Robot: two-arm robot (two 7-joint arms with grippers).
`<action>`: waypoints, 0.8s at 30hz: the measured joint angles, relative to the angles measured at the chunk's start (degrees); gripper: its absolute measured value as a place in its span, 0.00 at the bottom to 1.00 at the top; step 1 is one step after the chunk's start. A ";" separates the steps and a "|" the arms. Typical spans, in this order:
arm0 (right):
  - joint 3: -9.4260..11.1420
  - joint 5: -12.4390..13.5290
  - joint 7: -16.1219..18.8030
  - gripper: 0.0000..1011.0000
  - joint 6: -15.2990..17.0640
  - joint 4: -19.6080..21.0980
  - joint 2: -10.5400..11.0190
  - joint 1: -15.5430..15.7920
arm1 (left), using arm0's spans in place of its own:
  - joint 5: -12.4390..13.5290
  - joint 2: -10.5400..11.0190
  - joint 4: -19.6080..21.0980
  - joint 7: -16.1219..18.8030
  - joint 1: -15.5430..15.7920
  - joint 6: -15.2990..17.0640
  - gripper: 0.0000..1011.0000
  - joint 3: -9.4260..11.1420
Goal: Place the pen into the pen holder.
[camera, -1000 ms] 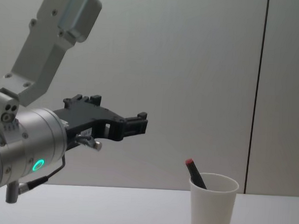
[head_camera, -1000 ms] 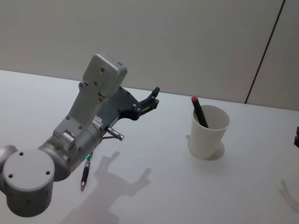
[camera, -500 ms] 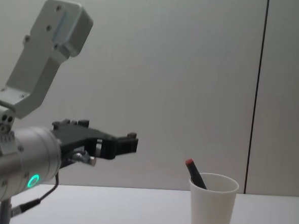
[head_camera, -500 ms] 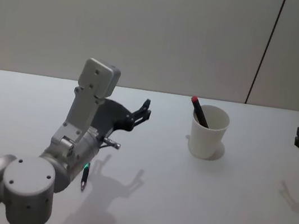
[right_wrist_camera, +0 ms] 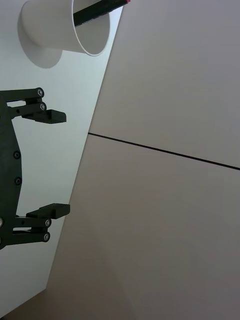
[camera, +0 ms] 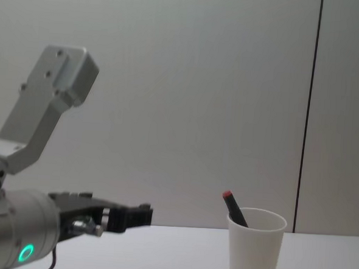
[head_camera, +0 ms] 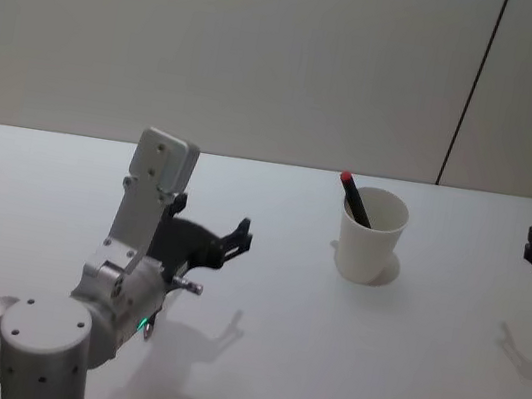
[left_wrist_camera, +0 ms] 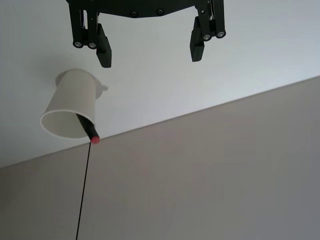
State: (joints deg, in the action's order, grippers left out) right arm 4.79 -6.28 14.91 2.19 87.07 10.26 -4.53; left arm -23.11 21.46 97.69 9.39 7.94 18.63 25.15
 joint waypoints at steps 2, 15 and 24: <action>0.00 0.00 0.00 0.99 0.00 0.00 0.00 0.00 | -0.92 0.10 0.00 0.59 -0.27 1.40 0.99 -0.14; 0.00 0.00 0.00 0.99 -0.01 0.00 0.00 0.00 | -4.25 0.42 -1.65 3.09 -1.65 7.00 0.99 -1.02; 0.00 0.00 0.00 0.99 -0.01 -0.01 0.00 0.00 | -5.20 0.40 -3.67 3.53 -1.80 9.11 0.99 -1.57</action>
State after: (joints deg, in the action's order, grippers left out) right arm 4.79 -6.28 14.90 2.18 87.06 10.26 -4.53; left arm -28.31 21.87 94.02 12.92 6.14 27.74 23.58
